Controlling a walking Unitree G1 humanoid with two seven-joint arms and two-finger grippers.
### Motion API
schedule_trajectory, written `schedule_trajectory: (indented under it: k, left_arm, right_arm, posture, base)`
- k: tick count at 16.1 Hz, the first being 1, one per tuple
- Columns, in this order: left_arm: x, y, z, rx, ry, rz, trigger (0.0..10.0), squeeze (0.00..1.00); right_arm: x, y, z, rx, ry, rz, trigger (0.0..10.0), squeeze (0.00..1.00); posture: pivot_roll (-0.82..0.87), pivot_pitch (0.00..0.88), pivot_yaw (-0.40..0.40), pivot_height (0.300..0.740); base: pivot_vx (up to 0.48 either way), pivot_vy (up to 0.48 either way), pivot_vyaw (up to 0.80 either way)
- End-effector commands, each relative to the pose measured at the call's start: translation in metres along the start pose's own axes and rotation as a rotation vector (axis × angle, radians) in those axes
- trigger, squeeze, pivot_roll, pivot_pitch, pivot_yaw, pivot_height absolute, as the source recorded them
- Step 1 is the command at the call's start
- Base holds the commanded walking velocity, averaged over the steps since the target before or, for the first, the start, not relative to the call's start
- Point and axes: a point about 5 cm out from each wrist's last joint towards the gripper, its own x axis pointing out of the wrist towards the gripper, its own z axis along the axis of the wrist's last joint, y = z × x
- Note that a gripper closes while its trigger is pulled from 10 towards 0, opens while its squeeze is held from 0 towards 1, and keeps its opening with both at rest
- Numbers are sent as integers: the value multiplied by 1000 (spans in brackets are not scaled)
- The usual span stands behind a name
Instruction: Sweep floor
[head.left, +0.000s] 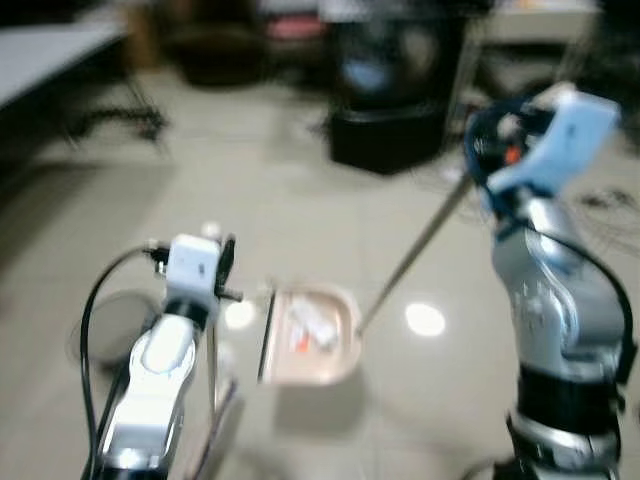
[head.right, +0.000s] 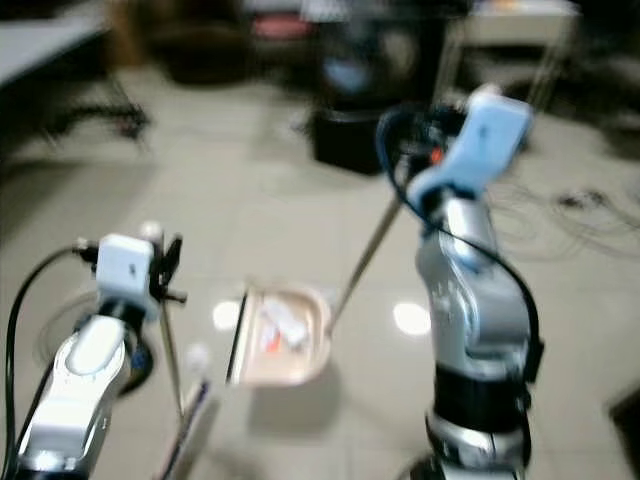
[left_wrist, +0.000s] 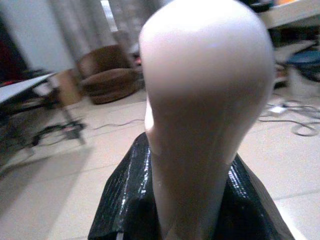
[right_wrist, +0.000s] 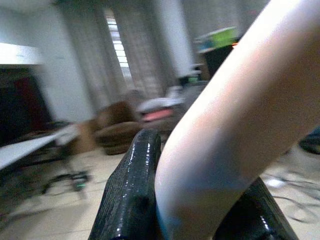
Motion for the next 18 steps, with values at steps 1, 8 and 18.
schedule_trajectory:
  k: [1, 8, 18]
  left_arm:
    - [2, 4, 7, 26, -33, 19, 10000, 0]
    - [4, 10, 16, 90, -70, 61, 10000, 0]
    - [1, 18, 30, 122, -107, 87, 10000, 0]
  right_arm:
    - [3, 8, 8, 25, -28, 38, 10000, 0]
    - [15, 21, 12, 60, -14, 110, 10000, 0]
    - [25, 35, 6, 166, -18, 119, 10000, 0]
  posture:
    - [-71, 0, 87, 740]
    - [-29, 0, -12, 740]
    - [6, 0, -4, 740]
  base:
    - [0, 0, 800]
    - [0, 0, 800]
    - [154, 0, 640]
